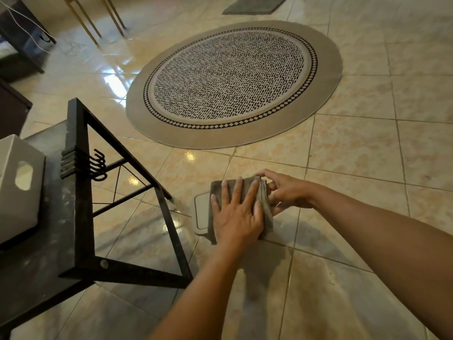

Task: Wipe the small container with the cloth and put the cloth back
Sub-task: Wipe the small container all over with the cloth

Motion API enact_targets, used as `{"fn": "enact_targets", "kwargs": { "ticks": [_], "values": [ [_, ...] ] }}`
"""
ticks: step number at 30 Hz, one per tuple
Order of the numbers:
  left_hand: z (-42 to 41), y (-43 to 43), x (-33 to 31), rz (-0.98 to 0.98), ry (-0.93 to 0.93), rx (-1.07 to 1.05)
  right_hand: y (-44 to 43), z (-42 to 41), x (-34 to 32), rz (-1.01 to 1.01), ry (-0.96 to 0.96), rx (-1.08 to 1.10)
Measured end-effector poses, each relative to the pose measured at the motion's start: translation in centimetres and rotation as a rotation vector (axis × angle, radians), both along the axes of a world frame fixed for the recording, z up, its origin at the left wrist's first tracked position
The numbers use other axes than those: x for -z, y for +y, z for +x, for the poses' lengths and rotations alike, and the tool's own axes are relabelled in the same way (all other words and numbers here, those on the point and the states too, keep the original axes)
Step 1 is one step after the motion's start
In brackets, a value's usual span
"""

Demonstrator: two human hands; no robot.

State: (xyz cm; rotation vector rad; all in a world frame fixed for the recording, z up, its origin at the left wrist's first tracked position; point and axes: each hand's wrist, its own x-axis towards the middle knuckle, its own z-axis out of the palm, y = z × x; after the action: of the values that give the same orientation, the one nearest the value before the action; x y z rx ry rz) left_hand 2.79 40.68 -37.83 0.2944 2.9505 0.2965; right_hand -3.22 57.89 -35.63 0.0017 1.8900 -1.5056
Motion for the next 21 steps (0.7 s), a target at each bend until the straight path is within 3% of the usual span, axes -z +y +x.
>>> {"fn": "enact_targets", "kwargs": {
  "ticks": [5,12,18,21],
  "values": [
    [-0.6,-3.9,0.1,-0.038,-0.051,-0.224,-0.4,-0.1,-0.1,0.053,0.023,0.000],
    [0.3,0.0,0.1,-0.016,0.009,0.026,-0.8,0.0,-0.6,0.014,-0.014,-0.006],
    [-0.4,-3.8,0.2,-0.021,-0.032,-0.266,-1.2,-0.2,-0.3,0.068,0.005,0.007],
    [2.1,-2.1,0.3,-0.024,-0.017,-0.138,-1.2,-0.3,-0.2,0.066,0.007,-0.011]
  ]
}}
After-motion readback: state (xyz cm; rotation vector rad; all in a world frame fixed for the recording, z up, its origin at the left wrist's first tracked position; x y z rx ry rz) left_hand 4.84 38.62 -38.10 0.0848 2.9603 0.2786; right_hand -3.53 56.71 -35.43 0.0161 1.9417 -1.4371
